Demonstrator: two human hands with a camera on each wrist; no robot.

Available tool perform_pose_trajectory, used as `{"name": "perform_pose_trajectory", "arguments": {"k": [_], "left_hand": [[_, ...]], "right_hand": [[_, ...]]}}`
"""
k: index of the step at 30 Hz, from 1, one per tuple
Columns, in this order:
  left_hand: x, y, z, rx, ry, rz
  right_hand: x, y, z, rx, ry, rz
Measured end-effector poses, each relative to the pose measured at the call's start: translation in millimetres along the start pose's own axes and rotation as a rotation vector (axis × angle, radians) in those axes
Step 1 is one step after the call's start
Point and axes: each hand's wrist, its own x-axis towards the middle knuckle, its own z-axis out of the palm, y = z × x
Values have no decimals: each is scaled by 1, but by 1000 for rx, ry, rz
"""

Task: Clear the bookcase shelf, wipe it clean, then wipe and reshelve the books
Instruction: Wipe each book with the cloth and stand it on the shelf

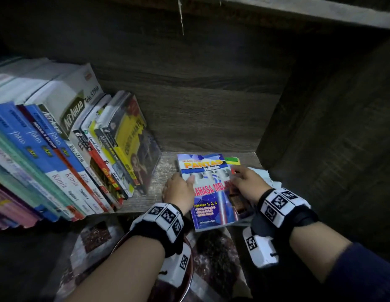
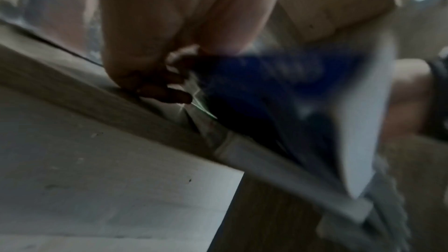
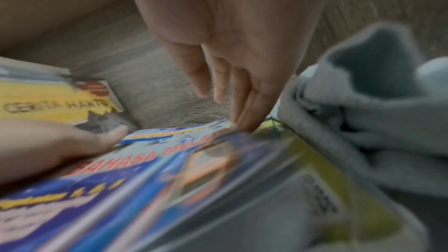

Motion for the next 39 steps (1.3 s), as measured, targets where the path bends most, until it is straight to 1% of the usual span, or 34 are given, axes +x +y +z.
{"name": "perform_pose_trajectory", "arguments": {"k": [2,3,5,8,11,13,15,18,20,22,23,24,25,27,29,31,34,36,39], "left_hand": [[-4,0,-7,-93,81,-39],[-6,-1,-11,-145,134,-14],[-13,-2,-19,-251,214,75],[-27,3,-29,-371,247,216],[-44,12,-42,-448,334,386],[-48,17,-50,-501,391,438],[-48,20,-60,-521,456,454],[-42,14,-76,-475,557,471],[-34,6,-87,-445,595,481],[-29,-1,-98,-391,651,480],[-28,-4,-102,-365,685,499],[-28,-7,-107,-314,727,549],[-27,-9,-112,-224,769,622],[-27,-17,-117,29,861,739],[-24,-27,-118,203,913,776],[-22,-31,-117,249,932,747],[-21,-25,-113,239,928,648],[-21,-20,-111,222,937,579],[-19,-23,-108,211,964,565]], "right_hand": [[-3,0,-1,154,-85,4],[-4,1,-1,196,-125,1],[-8,-3,0,263,-176,21],[-10,-15,-1,409,-200,82],[-12,-37,-3,537,-241,121],[-10,-56,0,654,-250,90],[-4,-78,8,780,-249,32],[11,-109,26,851,-265,-14],[23,-126,41,861,-290,-49],[35,-144,53,863,-275,-79],[40,-153,58,854,-255,-102],[45,-161,63,845,-236,-127],[52,-168,66,830,-209,-149],[63,-178,73,811,-186,-171],[67,-181,81,761,-170,-190],[63,-180,91,637,-146,-246],[50,-168,108,515,-131,-318],[43,-157,120,451,-136,-302],[38,-143,127,352,-191,-272]]}}
